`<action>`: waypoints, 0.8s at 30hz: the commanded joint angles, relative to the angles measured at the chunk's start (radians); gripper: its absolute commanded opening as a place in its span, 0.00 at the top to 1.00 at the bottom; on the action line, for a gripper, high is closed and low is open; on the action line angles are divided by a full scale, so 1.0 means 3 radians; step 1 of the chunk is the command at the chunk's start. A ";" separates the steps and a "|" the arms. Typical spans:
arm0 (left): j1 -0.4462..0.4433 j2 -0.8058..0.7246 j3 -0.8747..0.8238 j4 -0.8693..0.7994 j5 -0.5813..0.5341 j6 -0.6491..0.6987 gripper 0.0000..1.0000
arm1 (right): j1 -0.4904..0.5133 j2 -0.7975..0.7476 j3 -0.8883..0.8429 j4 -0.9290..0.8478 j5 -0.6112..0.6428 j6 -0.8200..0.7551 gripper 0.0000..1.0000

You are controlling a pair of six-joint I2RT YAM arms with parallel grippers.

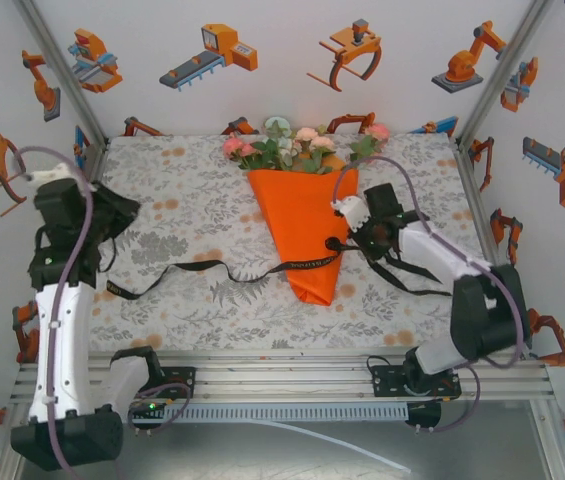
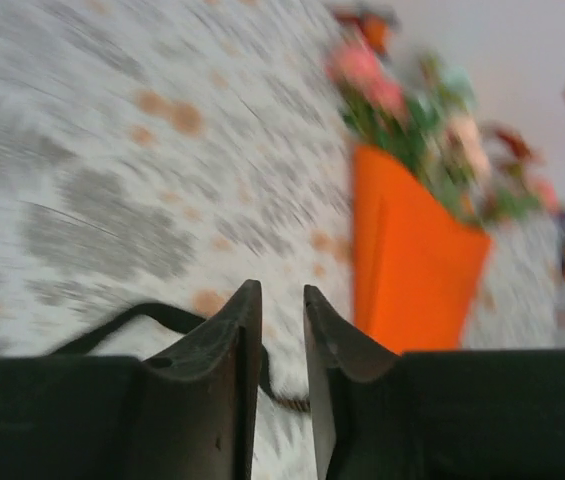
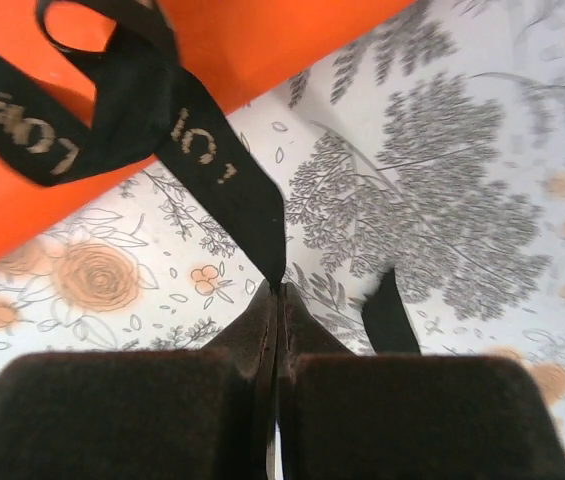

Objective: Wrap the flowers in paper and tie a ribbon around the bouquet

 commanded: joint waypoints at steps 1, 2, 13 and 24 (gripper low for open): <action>-0.0756 0.0223 -0.0135 0.0159 0.0750 0.0954 0.66 | 0.0016 -0.0417 -0.0130 0.0121 -0.0160 0.0195 1.00; -0.1049 0.0272 -0.0147 0.0063 0.0558 0.1279 0.64 | 0.0020 -0.0490 -0.0159 0.0104 -0.0180 0.0224 1.00; -0.2594 0.1375 -0.0461 0.0188 -0.0657 0.3079 0.48 | 0.0023 -0.0782 -0.0080 -0.0089 -0.0290 0.0420 1.00; -0.2725 0.2146 -0.0379 0.0320 -0.0621 0.3280 0.37 | 0.0022 -0.0814 -0.0058 -0.0109 -0.0307 0.0492 1.00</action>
